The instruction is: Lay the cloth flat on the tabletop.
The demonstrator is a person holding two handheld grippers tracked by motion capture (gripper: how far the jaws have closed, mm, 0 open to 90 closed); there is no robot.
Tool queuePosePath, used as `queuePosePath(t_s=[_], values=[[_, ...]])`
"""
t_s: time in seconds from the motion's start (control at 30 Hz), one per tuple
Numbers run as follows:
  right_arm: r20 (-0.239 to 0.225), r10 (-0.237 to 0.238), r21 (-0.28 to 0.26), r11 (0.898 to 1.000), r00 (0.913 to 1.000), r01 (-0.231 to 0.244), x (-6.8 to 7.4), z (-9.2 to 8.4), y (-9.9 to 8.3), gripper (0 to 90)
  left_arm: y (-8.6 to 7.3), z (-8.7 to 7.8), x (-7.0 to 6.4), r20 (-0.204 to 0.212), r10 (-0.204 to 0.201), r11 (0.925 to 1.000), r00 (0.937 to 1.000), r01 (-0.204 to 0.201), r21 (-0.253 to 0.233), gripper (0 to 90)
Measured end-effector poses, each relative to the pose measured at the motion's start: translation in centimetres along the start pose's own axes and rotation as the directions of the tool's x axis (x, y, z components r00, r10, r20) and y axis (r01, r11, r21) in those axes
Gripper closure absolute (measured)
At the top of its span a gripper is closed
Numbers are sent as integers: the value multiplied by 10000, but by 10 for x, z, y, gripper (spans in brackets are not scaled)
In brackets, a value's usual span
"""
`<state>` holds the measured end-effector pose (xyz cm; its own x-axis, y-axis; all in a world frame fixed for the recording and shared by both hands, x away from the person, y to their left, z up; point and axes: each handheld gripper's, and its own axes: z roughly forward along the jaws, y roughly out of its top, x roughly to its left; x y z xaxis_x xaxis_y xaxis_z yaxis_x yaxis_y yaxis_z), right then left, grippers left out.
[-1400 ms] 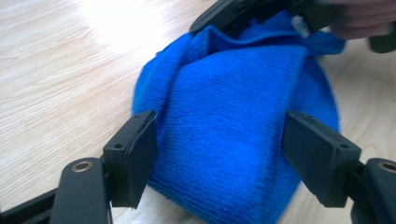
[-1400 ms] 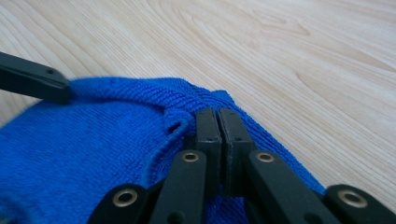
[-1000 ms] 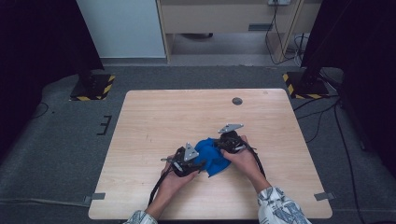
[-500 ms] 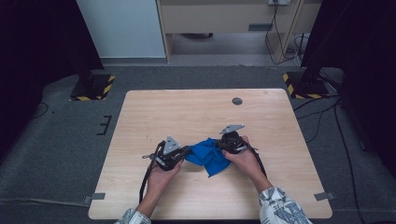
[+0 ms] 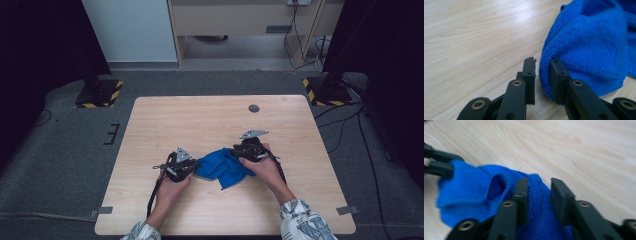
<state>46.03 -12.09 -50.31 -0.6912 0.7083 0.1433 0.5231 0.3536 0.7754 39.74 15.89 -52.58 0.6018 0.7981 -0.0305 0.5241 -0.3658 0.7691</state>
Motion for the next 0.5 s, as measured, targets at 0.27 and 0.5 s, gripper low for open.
queuePosePath(t_s=[0.27, 0.5], values=[[177, -35, -628, 9980, 9998, 46, -3, -33, 3, 417, 2, 1, -5, 62, 197, 9998, 9998, -198, 101, 788], [400, -354, -846, 9957, 9986, 387, -3, -59, -19, 532, 1, 0, -1, 151, 40, 10000, 9999, -41, 80, 812]])
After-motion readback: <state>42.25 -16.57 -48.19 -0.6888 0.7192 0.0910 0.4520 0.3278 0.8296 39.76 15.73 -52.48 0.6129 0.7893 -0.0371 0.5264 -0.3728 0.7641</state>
